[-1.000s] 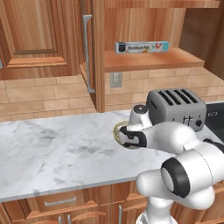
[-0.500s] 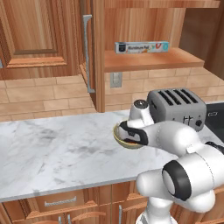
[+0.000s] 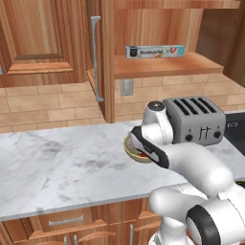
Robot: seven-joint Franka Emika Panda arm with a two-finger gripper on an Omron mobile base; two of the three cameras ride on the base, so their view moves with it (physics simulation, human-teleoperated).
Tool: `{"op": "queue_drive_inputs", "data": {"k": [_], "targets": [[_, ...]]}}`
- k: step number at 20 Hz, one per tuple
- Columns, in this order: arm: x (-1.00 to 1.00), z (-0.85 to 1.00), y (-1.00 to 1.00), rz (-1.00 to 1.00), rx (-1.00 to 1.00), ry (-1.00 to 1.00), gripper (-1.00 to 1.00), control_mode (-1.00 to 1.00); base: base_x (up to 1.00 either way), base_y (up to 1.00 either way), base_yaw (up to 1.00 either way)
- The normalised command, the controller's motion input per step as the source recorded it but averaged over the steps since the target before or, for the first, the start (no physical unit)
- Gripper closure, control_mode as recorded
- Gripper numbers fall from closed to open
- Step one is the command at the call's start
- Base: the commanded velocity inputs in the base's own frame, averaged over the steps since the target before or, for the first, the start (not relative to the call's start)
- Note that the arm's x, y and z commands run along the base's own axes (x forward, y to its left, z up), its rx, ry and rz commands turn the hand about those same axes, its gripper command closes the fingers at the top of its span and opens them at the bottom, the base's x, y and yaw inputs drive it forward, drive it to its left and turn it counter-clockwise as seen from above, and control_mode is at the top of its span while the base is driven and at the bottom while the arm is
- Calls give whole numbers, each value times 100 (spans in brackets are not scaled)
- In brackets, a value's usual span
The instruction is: Pick the bell pepper from the cabinet and place it in the bowl. Then pick the bowl and place it in the sink. Then turn on the sink facuet.
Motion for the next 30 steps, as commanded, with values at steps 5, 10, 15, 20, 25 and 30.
{"op": "queue_drive_inputs", "data": {"k": [5, 10, 15, 20, 25, 30], "targets": [[-73, -9, 9, 30, -13, 0, -100, -100, 0, 0, 0], [-20, -21, 5, 27, -8, 0, -100, -100, 0, 0, 0], [9, -38, 18, 18, -11, 0, -100, -100, 0, 0, 0], [36, -15, 4, 9, -10, 0, -100, -100, 0, 0, 0], [45, -36, 0, 5, -10, 3, -100, -100, 0, 0, 0], [14, -40, 1, 3, -8, 4, -100, -100, 0, 0, 0]]}}
